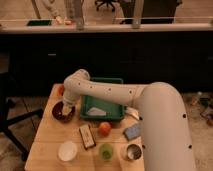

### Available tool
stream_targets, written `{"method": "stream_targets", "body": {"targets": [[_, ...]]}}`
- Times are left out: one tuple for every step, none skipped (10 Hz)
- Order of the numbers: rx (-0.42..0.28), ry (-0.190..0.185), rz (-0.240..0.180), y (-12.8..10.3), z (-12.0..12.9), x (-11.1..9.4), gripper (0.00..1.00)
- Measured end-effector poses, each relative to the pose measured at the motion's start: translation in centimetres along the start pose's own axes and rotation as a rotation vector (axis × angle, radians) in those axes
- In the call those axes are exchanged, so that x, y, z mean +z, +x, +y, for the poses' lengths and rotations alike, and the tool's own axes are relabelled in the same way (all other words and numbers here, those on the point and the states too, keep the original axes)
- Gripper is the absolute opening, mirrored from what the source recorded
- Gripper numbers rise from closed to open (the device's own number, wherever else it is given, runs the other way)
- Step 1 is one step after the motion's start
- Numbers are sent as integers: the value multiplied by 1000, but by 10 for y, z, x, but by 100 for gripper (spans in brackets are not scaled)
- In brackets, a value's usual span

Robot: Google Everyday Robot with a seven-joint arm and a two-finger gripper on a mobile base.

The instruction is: Place grapes in table surface

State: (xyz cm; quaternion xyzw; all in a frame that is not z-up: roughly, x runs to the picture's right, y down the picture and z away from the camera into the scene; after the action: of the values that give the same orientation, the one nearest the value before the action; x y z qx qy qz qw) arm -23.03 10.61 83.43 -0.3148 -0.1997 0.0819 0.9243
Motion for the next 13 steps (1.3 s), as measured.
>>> {"method": "stream_targets", "body": {"targets": [[15,13,4,1,-2,1,55],[40,29,12,4,-4,3,55],[61,41,17,5,-4,6,55],[93,58,25,9,-4,10,55],[111,67,30,11,-5,11,55],[129,74,36,14,-6,14,55],[145,76,42,17,-6,20,55],[154,75,47,19,-6,24,55],[163,72,51,21,-6,30,55],[174,62,55,24,-5,38,55],[185,47,58,26,-3,47,49],[187,39,64,27,-3,52,42],[186,30,71,29,0,55,31]]}}
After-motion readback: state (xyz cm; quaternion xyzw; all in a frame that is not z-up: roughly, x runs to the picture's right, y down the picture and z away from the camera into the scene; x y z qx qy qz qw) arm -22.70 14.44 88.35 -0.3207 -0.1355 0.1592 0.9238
